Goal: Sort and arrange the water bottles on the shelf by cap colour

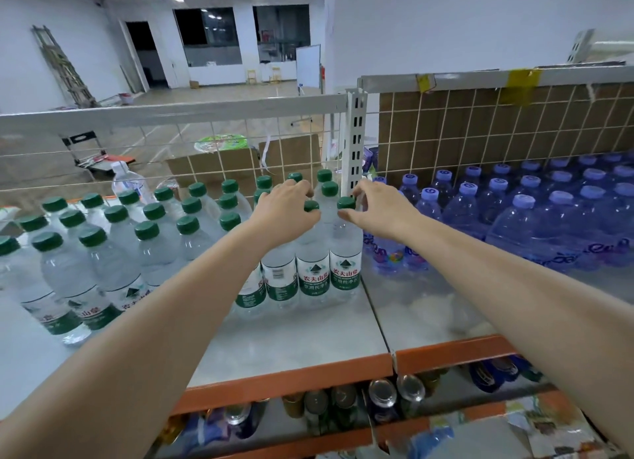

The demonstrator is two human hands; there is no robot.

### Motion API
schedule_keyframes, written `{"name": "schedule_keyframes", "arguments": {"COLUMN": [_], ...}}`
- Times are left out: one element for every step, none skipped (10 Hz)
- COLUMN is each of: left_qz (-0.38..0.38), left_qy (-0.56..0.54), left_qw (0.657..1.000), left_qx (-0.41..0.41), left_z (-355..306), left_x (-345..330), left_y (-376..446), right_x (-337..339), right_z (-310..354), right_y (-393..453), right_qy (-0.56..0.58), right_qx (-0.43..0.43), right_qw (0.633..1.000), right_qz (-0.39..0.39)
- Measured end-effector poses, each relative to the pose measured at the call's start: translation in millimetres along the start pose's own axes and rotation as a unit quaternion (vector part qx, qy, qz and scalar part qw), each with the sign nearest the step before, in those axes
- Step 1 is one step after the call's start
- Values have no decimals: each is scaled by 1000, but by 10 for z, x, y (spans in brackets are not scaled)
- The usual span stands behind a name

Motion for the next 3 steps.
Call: {"name": "schedule_keyframes", "arguments": {"left_qz": [7, 6, 12], "left_qy": [10, 19, 10], "left_qw": [1000, 1000, 1000], "left_qx": [-3, -2, -11], "left_z": [-13, -12, -23], "left_x": [27, 54, 82], "left_y": [-79, -137, -232], "right_x": [0, 5, 7], "right_z": [94, 162, 254], "right_y": [-105, -172, -301], "right_qy": [-9, -19, -20], "right_qx": [-14, -24, -29], "right_qw": [1000, 1000, 999], "right_qz": [8, 0, 0]}}
Point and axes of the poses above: each hand's wrist, its own y-axis towards the middle knuckle, its own x-axis out of the back of the hand, z = x × y, the point moved 2 cm from there along y, towards the middle knuckle, and after that the axes turned 11 degrees about z, right-handed, at the moved point
